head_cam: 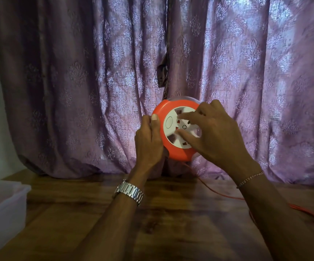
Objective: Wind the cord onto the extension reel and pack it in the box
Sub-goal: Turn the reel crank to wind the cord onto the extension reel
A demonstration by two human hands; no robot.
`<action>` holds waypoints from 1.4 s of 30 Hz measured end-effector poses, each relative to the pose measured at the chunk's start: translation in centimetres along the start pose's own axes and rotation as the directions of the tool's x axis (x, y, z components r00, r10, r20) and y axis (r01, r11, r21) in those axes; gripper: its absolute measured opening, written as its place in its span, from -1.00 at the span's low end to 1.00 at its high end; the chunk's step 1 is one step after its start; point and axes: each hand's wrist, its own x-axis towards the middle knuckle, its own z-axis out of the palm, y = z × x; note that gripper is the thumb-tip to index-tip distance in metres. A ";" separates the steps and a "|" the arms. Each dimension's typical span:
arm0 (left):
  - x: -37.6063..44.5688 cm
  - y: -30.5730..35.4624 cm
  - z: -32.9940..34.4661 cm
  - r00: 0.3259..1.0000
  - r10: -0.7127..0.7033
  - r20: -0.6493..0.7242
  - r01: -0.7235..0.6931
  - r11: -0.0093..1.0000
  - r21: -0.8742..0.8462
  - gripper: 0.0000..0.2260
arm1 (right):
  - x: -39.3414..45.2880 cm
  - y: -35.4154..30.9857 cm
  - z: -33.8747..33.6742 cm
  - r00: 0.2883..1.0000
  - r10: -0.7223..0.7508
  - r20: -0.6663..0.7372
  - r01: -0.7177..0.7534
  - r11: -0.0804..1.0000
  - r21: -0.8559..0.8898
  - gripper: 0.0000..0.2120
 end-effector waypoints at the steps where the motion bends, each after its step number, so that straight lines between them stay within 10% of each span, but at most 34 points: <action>1: 0.0 0.0 0.0 1.000 -0.001 -0.001 0.001 1.000 -0.003 -0.61 | 0.0 0.2 -0.2 0.998 -0.067 0.013 0.066 0.997 0.032 -0.79; 8: 0.0 0.1 0.2 1.000 0.010 -0.008 -0.010 1.000 0.011 -0.71 | 0.2 0.1 -0.6 0.924 -0.115 0.364 0.094 0.993 0.075 -0.54; 28: -0.2 0.2 0.2 1.000 0.030 0.004 -0.030 0.999 0.026 -0.70 | -0.4 0.0 0.9 0.975 0.214 0.067 -0.204 0.971 -0.126 -0.31; 37: 0.0 -0.1 0.1 1.000 0.019 -0.008 -0.019 1.000 0.002 -0.69 | 0.1 0.9 -0.3 0.991 -0.084 0.104 0.073 0.992 0.106 -0.81; 42: 0.1 -0.2 0.1 1.000 0.017 -0.017 -0.017 1.000 -0.006 -0.69 | 0.3 0.5 -0.5 0.940 -0.124 0.318 0.085 0.987 0.134 -0.51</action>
